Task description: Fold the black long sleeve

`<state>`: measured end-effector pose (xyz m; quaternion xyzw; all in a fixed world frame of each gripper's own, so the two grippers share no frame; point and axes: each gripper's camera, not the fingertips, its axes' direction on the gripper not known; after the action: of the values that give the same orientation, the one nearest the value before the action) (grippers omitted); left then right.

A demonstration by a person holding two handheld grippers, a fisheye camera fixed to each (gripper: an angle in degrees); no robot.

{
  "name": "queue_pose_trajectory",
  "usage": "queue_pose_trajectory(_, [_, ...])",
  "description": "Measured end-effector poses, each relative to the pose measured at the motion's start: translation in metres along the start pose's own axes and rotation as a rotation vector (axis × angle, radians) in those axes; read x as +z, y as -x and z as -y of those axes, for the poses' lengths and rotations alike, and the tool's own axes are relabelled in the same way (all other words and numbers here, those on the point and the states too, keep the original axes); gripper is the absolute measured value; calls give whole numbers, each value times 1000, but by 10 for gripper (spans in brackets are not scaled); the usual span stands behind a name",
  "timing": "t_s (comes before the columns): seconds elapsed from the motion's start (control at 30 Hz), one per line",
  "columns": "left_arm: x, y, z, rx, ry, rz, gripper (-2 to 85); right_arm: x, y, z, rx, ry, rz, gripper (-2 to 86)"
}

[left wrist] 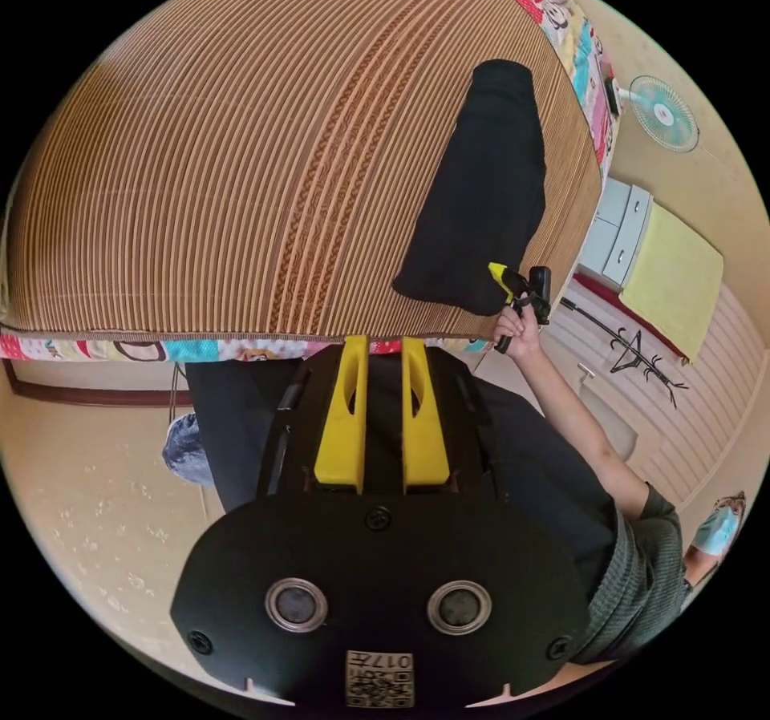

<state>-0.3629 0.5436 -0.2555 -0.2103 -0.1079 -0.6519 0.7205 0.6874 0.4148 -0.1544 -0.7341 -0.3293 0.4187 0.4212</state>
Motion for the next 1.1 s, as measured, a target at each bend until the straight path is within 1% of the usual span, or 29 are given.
queue_pose_trajectory(0.03, [6, -4, 1, 4, 19, -8, 63, -2, 4, -1, -16, -5, -10, 126])
queue_pose_trajectory(0.1, [12, -16, 4, 8, 42, 39, 49, -23, 15, -9, -54, -35, -18, 117])
queue_pose_trajectory(0.13, [12, -27, 6, 8, 43, 114, 31, -31, 17, -12, -62, -42, -31, 116])
queue_pose_trajectory(0.17, [13, -41, 10, 17, 49, 181, 12, -49, 20, -18, -67, -50, -84, 114])
queue_pose_trajectory(0.27, [19, -78, 22, 95, 98, 250, -5, -104, 20, -37, -44, -50, -222, 113])
queue_pose_trajectory(0.33, [22, -97, 30, 128, 127, 277, -8, -148, 16, -55, -2, -81, -288, 113])
queue_pose_trajectory(0.4, [23, -112, 34, 135, 135, 323, -9, -208, 12, -83, 80, -153, -379, 114])
queue_pose_trajectory(0.43, [24, -120, 36, 134, 139, 347, -9, -222, 12, -90, 99, -167, -400, 114])
queue_pose_trajectory(0.5, [25, -129, 38, 131, 152, 353, -9, -272, 15, -115, 184, -217, -483, 114])
queue_pose_trajectory(0.63, [27, -144, 35, 113, 186, 365, -9, -329, 24, -143, 339, -305, -598, 117])
queue_pose_trajectory(0.67, [27, -148, 33, 113, 194, 376, -9, -340, 27, -148, 406, -308, -673, 121])
queue_pose_trajectory(0.7, [26, -150, 32, 112, 200, 382, -9, -346, 30, -151, 465, -302, -749, 127])
queue_pose_trajectory(0.77, [22, -158, 27, 99, 214, 405, -9, -350, 37, -156, 524, -320, -809, 131])
queue_pose_trajectory(0.87, [9, -171, 21, 88, 203, 403, -9, -343, 42, -164, 591, -380, -759, 134])
queue_pose_trajectory(0.97, [-7, -185, 16, 73, 177, 388, -9, -320, 56, -173, 662, -523, -748, 136])
queue_pose_trajectory(1.03, [-17, -195, 12, 69, 154, 370, -9, -301, 69, -180, 672, -607, -766, 133])
queue_pose_trajectory(1.1, [-30, -207, 6, 74, 123, 364, -9, -273, 99, -201, 679, -754, -847, 126])
